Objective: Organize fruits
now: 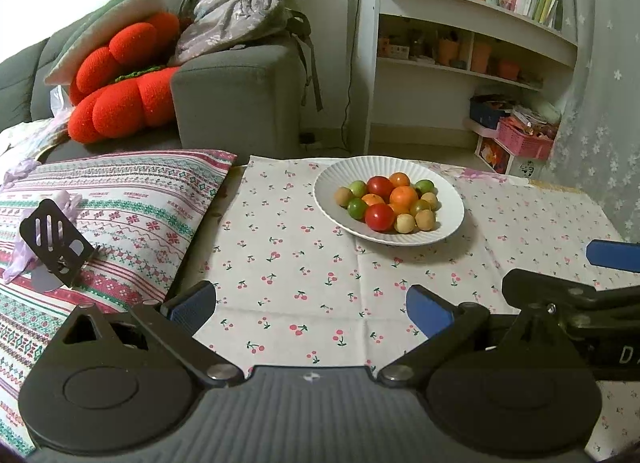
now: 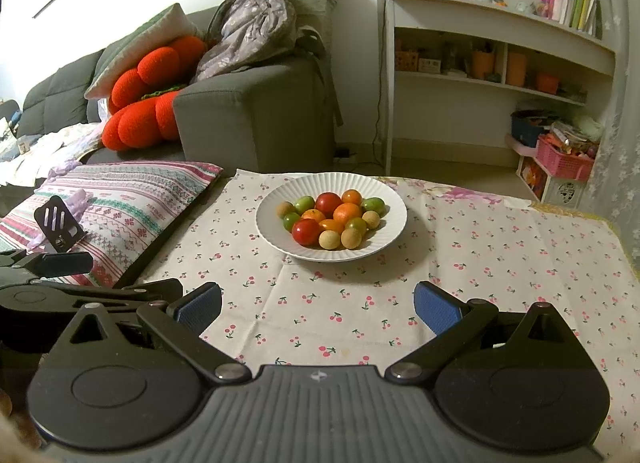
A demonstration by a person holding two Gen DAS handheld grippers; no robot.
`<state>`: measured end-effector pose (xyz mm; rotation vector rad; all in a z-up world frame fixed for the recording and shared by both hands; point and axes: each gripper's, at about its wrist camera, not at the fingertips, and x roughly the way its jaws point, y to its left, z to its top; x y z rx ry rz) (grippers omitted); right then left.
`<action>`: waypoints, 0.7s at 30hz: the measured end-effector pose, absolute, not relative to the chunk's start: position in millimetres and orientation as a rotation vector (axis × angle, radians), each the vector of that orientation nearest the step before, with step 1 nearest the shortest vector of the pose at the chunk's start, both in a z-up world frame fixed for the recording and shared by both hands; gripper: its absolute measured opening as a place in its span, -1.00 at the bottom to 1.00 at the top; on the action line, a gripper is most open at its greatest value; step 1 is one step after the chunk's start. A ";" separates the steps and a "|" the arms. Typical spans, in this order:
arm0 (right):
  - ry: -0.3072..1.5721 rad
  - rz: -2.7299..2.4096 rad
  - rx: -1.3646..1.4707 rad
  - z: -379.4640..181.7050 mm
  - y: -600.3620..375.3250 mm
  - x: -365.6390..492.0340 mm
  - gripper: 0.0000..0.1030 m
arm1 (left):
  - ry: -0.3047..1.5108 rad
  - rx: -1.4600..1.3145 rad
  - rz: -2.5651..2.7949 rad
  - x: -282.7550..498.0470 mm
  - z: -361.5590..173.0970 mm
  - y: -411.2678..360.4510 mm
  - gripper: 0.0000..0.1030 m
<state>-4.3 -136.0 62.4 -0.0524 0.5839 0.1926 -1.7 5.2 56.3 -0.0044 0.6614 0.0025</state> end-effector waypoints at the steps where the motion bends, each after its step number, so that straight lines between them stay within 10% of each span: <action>1: 0.584 0.193 -0.051 62.4 -136.3 -4.1 0.99 | 0.660 -0.004 0.002 -1.6 56.1 5.1 0.86; 21: 0.587 0.186 -0.040 62.3 -138.5 -2.7 0.99 | 0.676 -0.008 -0.004 1.4 55.1 4.4 0.86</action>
